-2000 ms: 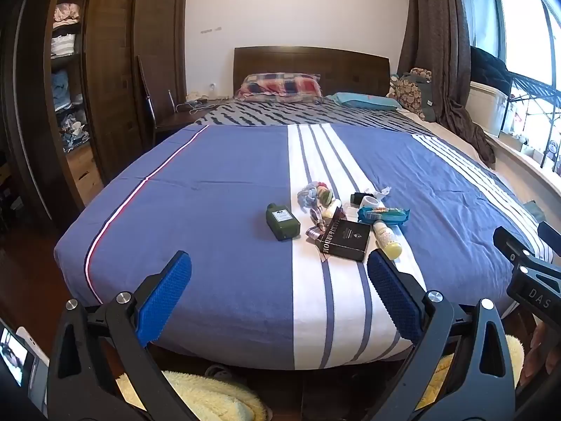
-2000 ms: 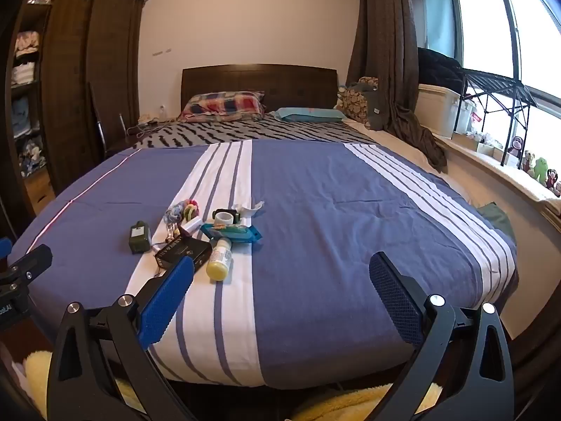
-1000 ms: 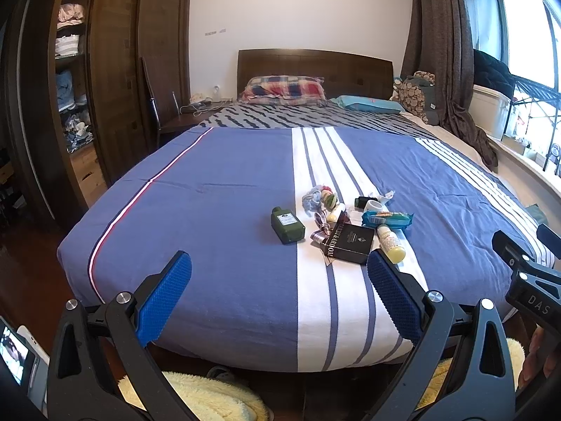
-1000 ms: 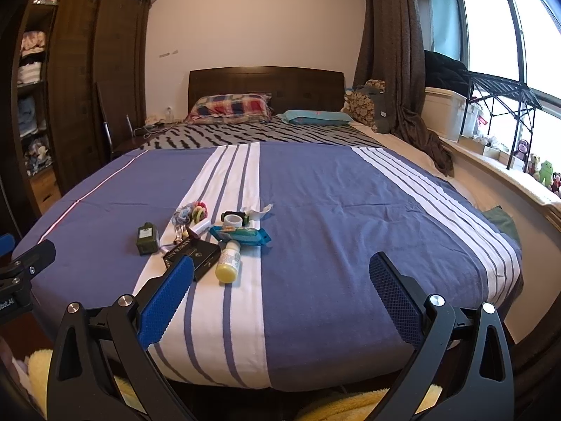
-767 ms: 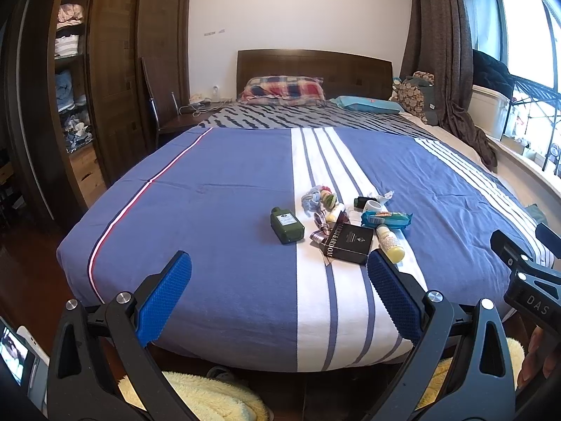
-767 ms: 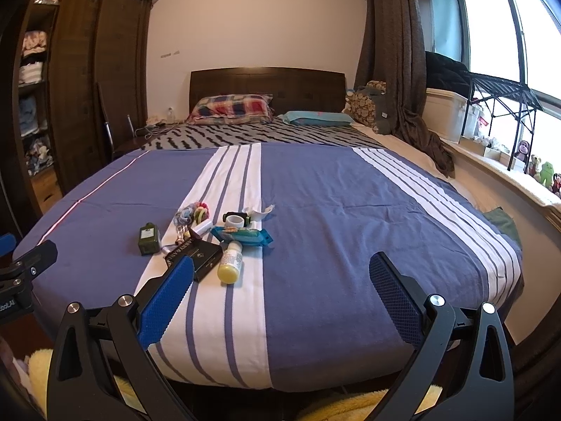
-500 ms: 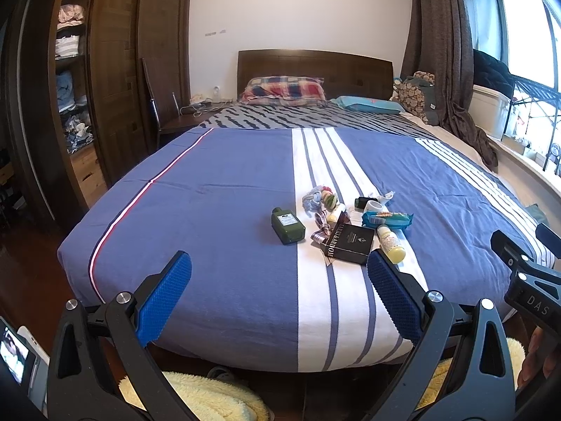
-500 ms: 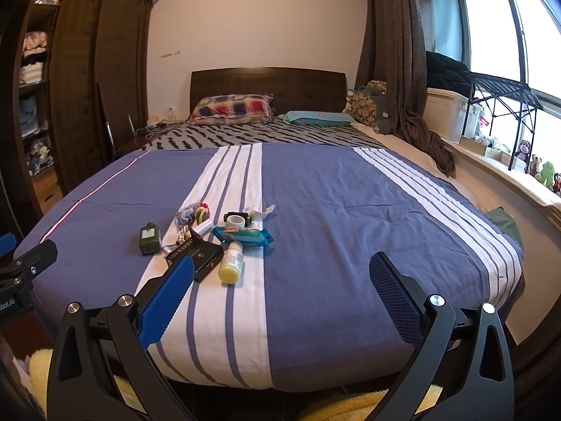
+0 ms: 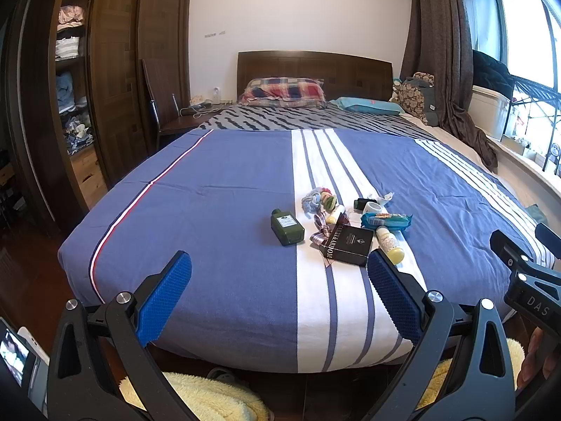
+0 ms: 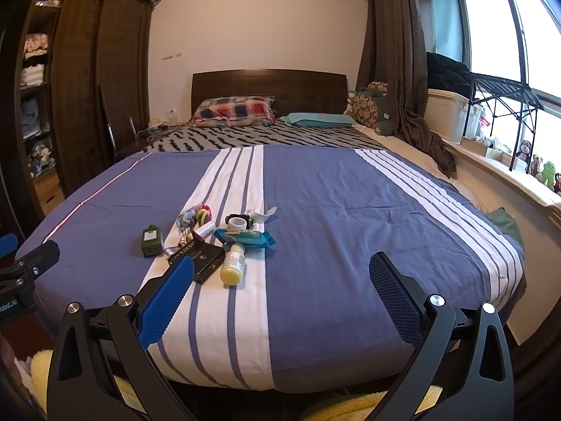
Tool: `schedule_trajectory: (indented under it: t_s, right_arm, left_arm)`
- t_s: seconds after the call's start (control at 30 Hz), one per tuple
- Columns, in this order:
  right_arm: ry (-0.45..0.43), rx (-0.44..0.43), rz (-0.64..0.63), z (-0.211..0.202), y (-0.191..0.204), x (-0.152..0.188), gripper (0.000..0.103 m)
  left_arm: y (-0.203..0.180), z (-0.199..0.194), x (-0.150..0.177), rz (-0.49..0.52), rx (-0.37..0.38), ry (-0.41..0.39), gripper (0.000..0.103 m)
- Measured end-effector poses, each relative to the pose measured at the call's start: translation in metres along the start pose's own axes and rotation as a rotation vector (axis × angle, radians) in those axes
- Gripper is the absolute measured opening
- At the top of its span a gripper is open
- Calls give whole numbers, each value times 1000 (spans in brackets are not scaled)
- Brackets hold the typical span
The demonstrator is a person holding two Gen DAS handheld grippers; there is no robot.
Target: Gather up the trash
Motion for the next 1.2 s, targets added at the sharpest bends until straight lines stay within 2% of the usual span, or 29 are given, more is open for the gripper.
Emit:
schedule_trajectory:
  t_s: [1.2]
  right_arm:
    - [9, 3, 4, 2, 0, 2, 100]
  left_arm:
    - [3, 8, 1, -4, -10, 10, 95]
Point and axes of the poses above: each gripper's, at about its wrist camera, not at the fingertips, and z roughly the way its jaws point, y to its left, x to its underside, the point moved 7 cm from there along z, roughly the way its jaws point, and after that the axes turned 4 degrees about -y, right-handed, at the moved point
